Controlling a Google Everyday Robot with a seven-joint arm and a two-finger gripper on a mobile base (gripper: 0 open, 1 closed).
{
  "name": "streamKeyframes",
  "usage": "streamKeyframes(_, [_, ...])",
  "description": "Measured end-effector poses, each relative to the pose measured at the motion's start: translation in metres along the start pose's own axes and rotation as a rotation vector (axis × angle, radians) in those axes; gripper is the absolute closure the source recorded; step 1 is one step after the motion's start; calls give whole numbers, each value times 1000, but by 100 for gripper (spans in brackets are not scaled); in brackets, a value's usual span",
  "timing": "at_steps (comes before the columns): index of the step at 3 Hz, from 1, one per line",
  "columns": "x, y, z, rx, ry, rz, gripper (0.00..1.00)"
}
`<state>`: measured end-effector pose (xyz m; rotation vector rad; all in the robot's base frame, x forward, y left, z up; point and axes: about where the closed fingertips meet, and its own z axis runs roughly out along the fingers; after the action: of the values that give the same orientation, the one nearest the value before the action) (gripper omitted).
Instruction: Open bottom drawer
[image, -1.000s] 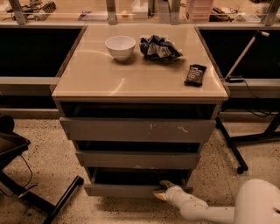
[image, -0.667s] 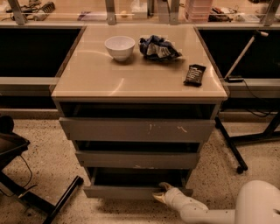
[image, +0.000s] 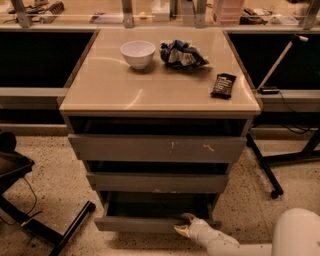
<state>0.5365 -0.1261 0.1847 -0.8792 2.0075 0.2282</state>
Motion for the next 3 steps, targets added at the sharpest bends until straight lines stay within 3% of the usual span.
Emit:
streamKeyframes(1, [-4, -1, -3, 0, 0, 0, 100])
streamKeyframes(2, [14, 8, -13, 5, 17, 14, 100])
streamKeyframes(3, [7, 6, -17, 5, 17, 14, 100])
